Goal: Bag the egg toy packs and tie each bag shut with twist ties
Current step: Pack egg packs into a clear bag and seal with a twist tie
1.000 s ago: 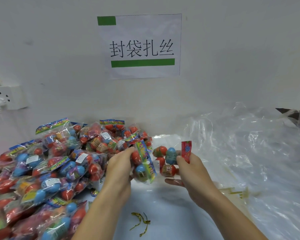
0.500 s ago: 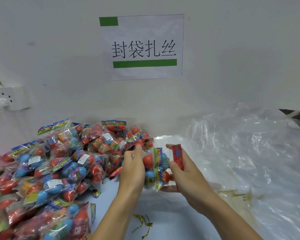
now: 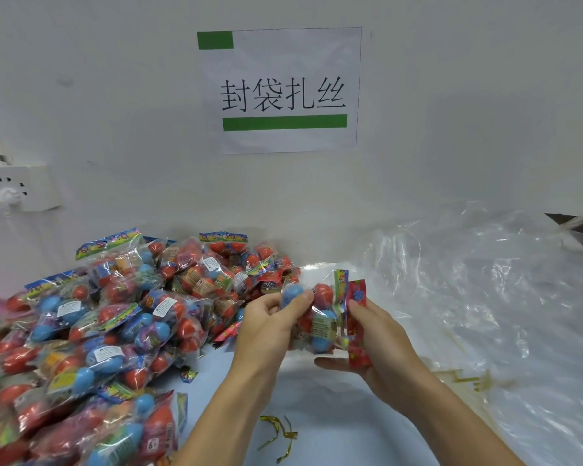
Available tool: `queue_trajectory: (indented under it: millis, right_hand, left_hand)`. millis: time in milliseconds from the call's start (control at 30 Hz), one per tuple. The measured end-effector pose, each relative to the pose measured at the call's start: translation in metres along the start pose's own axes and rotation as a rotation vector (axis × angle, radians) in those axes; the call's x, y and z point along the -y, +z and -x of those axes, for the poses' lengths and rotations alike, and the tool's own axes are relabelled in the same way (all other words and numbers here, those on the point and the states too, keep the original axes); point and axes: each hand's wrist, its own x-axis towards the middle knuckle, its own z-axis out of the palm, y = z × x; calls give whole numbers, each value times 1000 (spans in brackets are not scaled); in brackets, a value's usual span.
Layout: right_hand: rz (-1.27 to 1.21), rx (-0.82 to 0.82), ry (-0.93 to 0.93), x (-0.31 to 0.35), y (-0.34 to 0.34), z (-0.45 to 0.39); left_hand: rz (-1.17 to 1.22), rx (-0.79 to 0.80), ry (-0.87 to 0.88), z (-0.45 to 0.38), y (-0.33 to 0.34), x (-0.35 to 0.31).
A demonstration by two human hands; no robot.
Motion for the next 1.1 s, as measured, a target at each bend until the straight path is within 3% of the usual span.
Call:
queue_trajectory:
  millis: [367,567,767,1100]
  right_hand:
    - [-186,128,83,7,-8,3]
    - [-159,250,-1,10,-2,6]
    - [166,9,-272,2,3,5]
    - [95,-25,-192,3,1,4]
  left_hand:
    - [82,144,4,10,6,-3]
    - [-22,79,180,13,12,1]
    - [-89,6,272,11,11,1]
    - [-43,52,241,10,6,-1]
